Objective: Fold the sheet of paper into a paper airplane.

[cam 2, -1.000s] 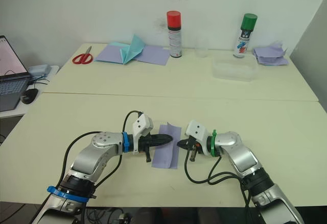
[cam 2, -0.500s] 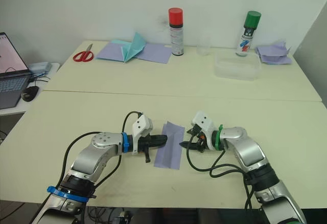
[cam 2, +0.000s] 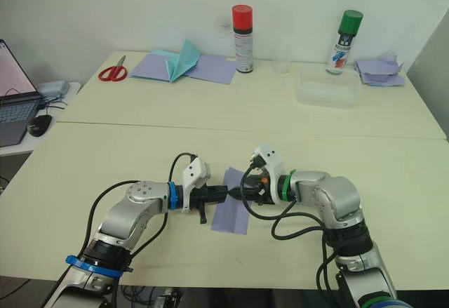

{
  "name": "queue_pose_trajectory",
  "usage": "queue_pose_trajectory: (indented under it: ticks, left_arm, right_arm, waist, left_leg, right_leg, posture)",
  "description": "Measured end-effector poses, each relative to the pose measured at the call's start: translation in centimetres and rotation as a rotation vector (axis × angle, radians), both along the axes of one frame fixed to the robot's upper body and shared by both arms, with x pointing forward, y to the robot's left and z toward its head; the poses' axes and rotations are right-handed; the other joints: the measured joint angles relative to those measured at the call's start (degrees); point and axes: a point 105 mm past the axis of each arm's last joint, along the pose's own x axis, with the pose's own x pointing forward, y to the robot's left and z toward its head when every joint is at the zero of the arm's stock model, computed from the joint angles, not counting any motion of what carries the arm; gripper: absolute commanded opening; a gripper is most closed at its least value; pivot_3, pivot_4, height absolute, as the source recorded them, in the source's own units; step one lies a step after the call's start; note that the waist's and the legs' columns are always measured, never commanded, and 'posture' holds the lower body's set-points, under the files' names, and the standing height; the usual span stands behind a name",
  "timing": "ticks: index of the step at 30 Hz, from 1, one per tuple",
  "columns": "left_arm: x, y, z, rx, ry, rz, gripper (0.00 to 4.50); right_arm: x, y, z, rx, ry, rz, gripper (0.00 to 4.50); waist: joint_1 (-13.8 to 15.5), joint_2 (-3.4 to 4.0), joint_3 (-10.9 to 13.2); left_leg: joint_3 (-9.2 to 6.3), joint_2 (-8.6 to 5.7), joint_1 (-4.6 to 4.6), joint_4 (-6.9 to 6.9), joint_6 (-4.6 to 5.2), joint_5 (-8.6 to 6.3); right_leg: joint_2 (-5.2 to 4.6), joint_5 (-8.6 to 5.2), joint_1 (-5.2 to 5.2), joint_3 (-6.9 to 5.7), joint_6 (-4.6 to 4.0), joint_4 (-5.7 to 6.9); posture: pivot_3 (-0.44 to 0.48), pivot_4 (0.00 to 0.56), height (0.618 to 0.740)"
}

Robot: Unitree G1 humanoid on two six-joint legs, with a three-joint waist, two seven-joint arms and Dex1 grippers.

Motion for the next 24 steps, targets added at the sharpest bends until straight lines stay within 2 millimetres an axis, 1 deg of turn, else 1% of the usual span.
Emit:
queue_pose_trajectory:
  ticks: [5,11,15,21,24]
  left_arm:
    - [-0.3,-0.9,0.7,-0.043,0.000,-0.022,0.00]
    - [-0.4,-1.2,0.8,-0.059,0.004,-0.026,0.00]
    - [-0.5,-1.5,0.8,-0.069,0.005,-0.031,0.00]
    - [-0.5,-1.6,0.8,-0.070,0.004,-0.032,0.00]
    - [-0.5,-1.6,0.9,-0.070,0.002,-0.033,0.00]
  right_arm:
    - [-0.4,-0.2,-0.1,-0.011,0.042,-0.014,3.08]
    - [-0.6,0.0,0.2,0.036,0.110,-0.045,3.08]
    - [-0.4,-0.2,0.5,0.049,0.131,-0.072,3.08]
    - [-0.6,-1.7,-0.5,-0.059,0.097,-0.066,3.08]
    - [-0.7,-1.6,-0.8,-0.073,0.078,-0.047,3.08]
  waist:
    - [-0.01,0.00,0.00]
    - [-0.02,0.00,0.00]
    - [-0.02,0.00,0.00]
    - [-0.04,0.00,0.00]
    - [-0.10,0.00,0.00]
  left_leg:
    - [-0.05,0.01,-0.01,0.00,0.00,0.00]
    - [-0.06,0.01,-0.01,0.00,0.00,0.00]
    - [-0.06,-0.01,-0.02,0.00,0.00,0.00]
    - [-0.09,-0.02,-0.04,0.00,0.00,0.00]
    - [-0.10,0.01,-0.04,0.01,0.00,0.00]
  right_leg:
    - [0.03,0.00,0.00,-0.03,0.00,0.01]
    - [0.04,0.00,0.00,-0.03,0.00,0.02]
    - [0.04,0.00,0.00,-0.04,0.00,0.01]
    - [0.06,0.00,0.00,-0.04,0.01,0.00]
    - [0.09,0.00,0.00,-0.04,0.01,0.02]
  posture:
    - [0.000,0.150,0.740]
    - [0.000,0.150,0.740]
    - [0.000,0.150,0.740]
    - [0.000,0.150,0.740]
    - [0.000,0.150,0.740]
